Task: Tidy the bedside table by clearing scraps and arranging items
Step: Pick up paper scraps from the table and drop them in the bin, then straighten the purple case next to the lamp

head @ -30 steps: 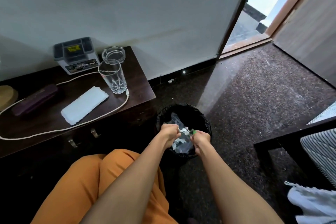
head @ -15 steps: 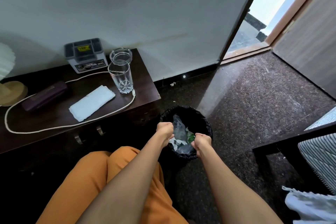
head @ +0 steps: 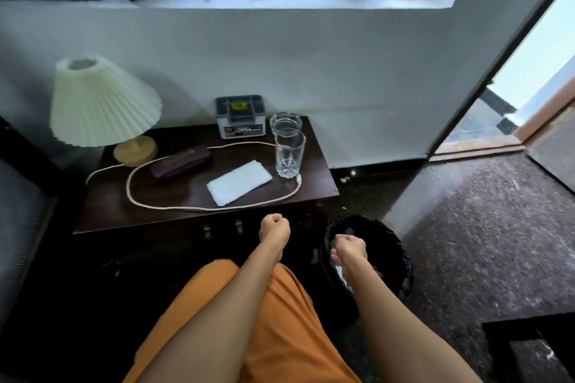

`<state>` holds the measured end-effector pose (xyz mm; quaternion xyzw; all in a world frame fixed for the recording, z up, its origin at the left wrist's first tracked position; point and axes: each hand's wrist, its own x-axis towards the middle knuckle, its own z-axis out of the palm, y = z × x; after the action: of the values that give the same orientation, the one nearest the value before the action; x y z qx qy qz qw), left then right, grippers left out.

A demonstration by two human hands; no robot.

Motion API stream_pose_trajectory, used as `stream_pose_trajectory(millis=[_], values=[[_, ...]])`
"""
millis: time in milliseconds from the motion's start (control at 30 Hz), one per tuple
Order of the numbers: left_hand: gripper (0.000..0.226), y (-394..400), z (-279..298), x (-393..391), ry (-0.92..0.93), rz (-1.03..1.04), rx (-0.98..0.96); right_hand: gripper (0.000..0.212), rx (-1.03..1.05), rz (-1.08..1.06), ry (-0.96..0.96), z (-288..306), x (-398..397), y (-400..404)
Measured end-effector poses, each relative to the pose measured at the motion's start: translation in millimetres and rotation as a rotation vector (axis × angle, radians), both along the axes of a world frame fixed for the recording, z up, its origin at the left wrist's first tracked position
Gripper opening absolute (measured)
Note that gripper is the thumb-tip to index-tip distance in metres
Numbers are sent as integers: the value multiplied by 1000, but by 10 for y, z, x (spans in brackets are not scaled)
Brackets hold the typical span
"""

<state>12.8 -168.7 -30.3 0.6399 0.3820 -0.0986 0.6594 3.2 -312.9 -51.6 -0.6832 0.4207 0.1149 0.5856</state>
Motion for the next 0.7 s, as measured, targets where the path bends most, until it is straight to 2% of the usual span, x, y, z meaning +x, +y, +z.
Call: stream_pose_trajectory(millis=[367,533,700], values=[[22,1421,249,-269,-55,261,98,13,-116,356,-160,529,66,1235],[46,1844,443,-313,-93,353,138,22,-184,492,-258,741,190,1691],[56,2061,559,-309,-114,314,209,26,-290,608,-303,859,301,2000]])
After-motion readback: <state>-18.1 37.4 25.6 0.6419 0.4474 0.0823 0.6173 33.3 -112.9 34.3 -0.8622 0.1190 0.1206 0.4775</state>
